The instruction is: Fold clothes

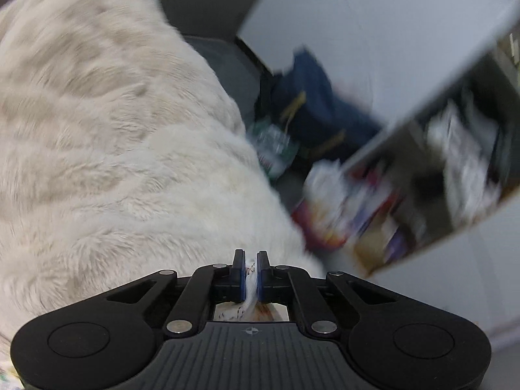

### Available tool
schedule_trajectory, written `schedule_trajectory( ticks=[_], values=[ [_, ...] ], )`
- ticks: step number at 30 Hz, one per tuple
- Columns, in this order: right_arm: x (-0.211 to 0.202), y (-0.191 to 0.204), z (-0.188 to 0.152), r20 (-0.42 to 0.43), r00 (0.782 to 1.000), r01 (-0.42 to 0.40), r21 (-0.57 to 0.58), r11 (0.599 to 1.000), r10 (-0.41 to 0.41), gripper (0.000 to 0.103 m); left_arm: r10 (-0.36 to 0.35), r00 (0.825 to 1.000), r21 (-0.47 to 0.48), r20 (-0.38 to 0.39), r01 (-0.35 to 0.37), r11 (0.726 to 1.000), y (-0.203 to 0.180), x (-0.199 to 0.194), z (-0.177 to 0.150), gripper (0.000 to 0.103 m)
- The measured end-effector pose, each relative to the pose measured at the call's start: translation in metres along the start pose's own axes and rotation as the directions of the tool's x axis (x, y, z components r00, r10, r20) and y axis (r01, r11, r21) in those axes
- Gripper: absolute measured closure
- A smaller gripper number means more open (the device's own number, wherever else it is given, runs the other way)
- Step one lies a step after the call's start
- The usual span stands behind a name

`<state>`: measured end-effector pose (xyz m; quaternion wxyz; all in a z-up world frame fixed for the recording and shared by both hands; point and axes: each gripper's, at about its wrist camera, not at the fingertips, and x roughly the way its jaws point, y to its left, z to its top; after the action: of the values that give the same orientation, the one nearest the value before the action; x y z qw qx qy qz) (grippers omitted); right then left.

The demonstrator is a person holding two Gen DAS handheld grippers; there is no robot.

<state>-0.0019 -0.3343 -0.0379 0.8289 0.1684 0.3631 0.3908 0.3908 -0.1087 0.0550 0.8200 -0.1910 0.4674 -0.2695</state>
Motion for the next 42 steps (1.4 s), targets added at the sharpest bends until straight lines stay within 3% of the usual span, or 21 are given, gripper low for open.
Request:
schedule_trajectory(
  ticks=[2,4,6,8,9,10,12,15,20,22,26,28,30,32,34,38,40,42],
  values=[
    [0.0,-0.001,0.0,-0.003,1.0,-0.011,-0.001,1.0,0.011,0.095,-0.03,0.996,-0.124,0.089,0.041,0.991,0.02,-0.012,0.006,0.103],
    [0.0,-0.002,-0.002,-0.022,0.999,-0.026,-0.003,1.0,0.026,0.095,-0.047,0.982,-0.242,0.181,0.091,0.966,0.039,-0.023,0.012,0.103],
    [-0.001,-0.002,-0.002,-0.022,1.0,-0.02,0.004,1.0,0.02,0.094,-0.008,0.986,-0.195,0.169,0.041,0.98,0.034,-0.028,0.014,0.103],
    [-0.001,-0.004,0.001,-0.025,0.999,-0.019,0.009,1.0,0.02,0.092,0.027,0.993,-0.065,0.119,-0.02,0.998,0.015,-0.033,0.013,0.098],
    [-0.004,-0.004,0.002,-0.024,1.0,-0.015,0.011,1.0,0.016,0.088,0.026,0.993,-0.023,0.114,-0.023,0.999,0.009,-0.038,0.009,0.081],
    [-0.009,-0.004,0.003,-0.02,1.0,-0.013,0.013,1.0,0.013,0.086,0.021,0.993,0.014,0.113,-0.022,1.0,0.003,-0.044,0.004,0.056],
    [-0.017,-0.006,0.005,-0.008,1.0,-0.014,0.024,1.0,0.015,0.08,0.01,0.994,0.089,0.111,-0.02,0.996,-0.008,-0.056,-0.006,0.032],
    [-0.03,-0.019,0.012,0.063,0.998,-0.024,0.102,0.995,0.017,0.063,-0.005,0.995,0.192,0.103,-0.015,0.981,-0.023,-0.08,-0.028,0.03],
    [-0.034,-0.028,0.015,0.081,0.993,-0.094,0.178,0.98,0.08,0.061,-0.044,0.992,0.335,0.121,0.001,0.942,-0.054,-0.121,-0.098,0.028],
    [-0.029,-0.026,0.013,0.03,0.994,-0.11,0.172,0.979,0.106,0.061,-0.034,0.987,0.397,0.154,-0.03,0.917,-0.063,-0.126,-0.131,0.027],
    [-0.019,-0.011,0.005,-0.1,0.993,-0.045,0.109,0.993,0.056,0.061,-0.017,0.974,0.512,0.227,-0.104,0.853,-0.081,-0.134,-0.199,0.019],
    [-0.019,-0.006,0.001,-0.112,0.993,-0.028,0.108,0.994,0.04,0.068,-0.013,0.964,0.563,0.264,-0.143,0.814,-0.09,-0.139,-0.233,0.019],
    [-0.02,-0.002,-0.003,-0.129,0.99,-0.046,0.087,0.995,0.057,0.082,0.011,0.961,0.532,0.276,-0.162,0.831,-0.08,-0.13,-0.242,0.019],
    [-0.022,0.002,-0.008,-0.146,0.986,-0.067,0.065,0.996,0.076,0.082,0.046,0.961,0.441,0.271,-0.167,0.882,-0.058,-0.108,-0.243,0.019],
    [-0.023,0.005,-0.012,-0.163,0.982,-0.087,0.044,0.995,0.093,0.08,0.101,0.956,0.372,0.275,-0.202,0.906,-0.043,-0.093,-0.244,0.019],
    [-0.031,0.016,-0.017,-0.199,0.975,-0.104,-0.017,0.994,0.099,0.077,0.157,0.946,0.335,0.285,-0.251,0.908,-0.032,-0.079,-0.251,0.019],
    [-0.041,0.02,-0.015,-0.186,0.978,-0.1,-0.042,0.994,0.091,0.071,0.18,0.932,0.36,0.314,-0.293,0.886,-0.036,-0.08,-0.257,0.019],
    [-0.053,0.023,-0.013,-0.171,0.982,-0.096,-0.067,0.993,0.083,0.07,0.186,0.924,0.362,0.335,-0.309,0.88,-0.036,-0.081,-0.258,0.019]
  ],
)
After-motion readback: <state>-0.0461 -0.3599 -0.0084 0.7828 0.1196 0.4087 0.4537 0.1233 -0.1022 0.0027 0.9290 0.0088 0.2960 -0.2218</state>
